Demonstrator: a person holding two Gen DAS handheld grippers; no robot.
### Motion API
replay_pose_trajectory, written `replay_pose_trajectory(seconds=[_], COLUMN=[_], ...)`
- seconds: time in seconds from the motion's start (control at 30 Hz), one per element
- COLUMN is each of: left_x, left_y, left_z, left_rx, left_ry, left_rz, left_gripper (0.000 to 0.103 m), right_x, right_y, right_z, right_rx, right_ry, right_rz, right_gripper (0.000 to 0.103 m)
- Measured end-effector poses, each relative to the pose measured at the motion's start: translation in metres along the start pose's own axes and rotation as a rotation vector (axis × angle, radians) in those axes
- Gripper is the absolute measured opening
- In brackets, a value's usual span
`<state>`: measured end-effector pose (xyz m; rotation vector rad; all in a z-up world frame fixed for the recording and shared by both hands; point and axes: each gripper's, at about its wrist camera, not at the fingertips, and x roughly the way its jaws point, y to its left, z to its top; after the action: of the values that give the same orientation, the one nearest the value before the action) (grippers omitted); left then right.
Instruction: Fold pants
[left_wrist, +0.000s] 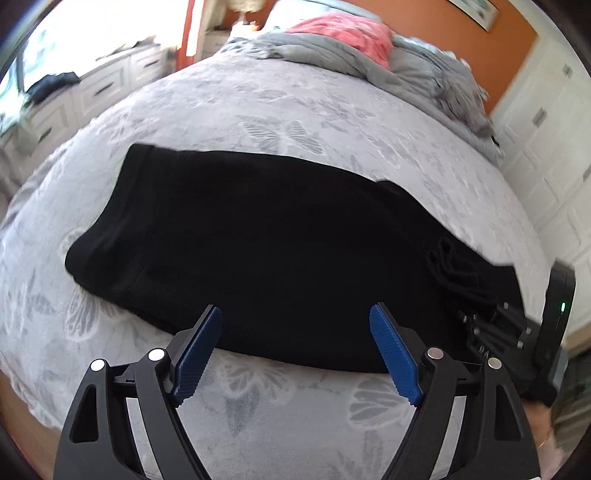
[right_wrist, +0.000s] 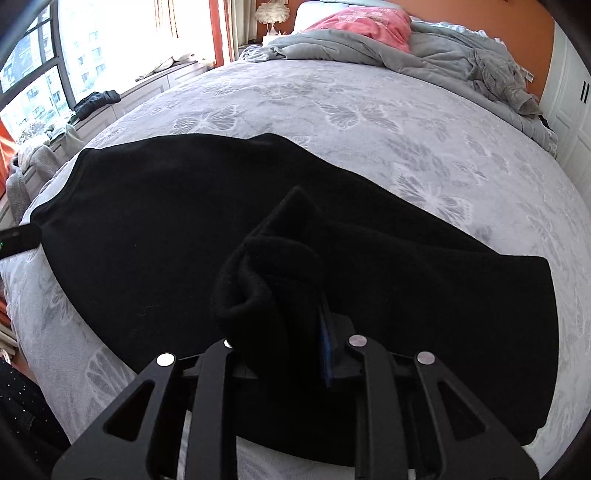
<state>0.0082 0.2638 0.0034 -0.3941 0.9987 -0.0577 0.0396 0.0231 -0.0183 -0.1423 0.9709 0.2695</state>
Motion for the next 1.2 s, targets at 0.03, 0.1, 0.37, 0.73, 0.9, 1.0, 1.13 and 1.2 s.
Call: replay_pose_trajectory(seconds=[0.03, 0.1, 0.37, 0.73, 0.9, 1.0, 1.13, 1.2], left_x=[-0.004, -0.013, -0.031, -0.01, -0.003, 0.002, 0.012, 0.02], left_y=[0.019, 0.055, 0.08, 0.049, 0.027, 0.007, -0.018, -0.031], left_z=[0.003, 0.006, -0.001, 0.003, 0.008, 0.01, 0.011, 0.011], left_rx=[-0.092, -0.243, -0.295, -0.216, -0.16, -0.134, -0.119, -0.104], left_ry=[-0.014, -0.048, -0.118, -0.063, -0.065, -0.071, -0.066, -0.051], left_rz=[-0.02, -0.027, 0.08, -0.023, -0.034, -0.064, -0.111, -0.138], left_gripper=[0.079, 0.079, 0.079, 0.079, 0.079, 0.079, 0.079, 0.079], right_x=[-0.001, -0.003, -0.021, -0.057, -0.092, -0.075, -0.037, -0.034], right_y=[0.0, 0.0, 0.0, -0.054, -0.174, -0.216, -0.221, -0.213], right_z=[0.001, 0.001, 0.016, 0.008, -0.049, -0.087, -0.108, -0.103], right_rx=[-0.005, -0.009, 0.062, 0.204, 0.511, 0.705, 0.774, 0.728], right_ry=[0.005, 0.007, -0.099, -0.136, -0.094, -0.032, 0.017, -0.026], right_rz=[0.01, 0.052, 0.04, 0.1, -0.133, 0.011, 0.152, 0.13], right_gripper=[0.029, 0.049, 0.011, 0.078, 0.088, 0.088, 0.089, 0.049])
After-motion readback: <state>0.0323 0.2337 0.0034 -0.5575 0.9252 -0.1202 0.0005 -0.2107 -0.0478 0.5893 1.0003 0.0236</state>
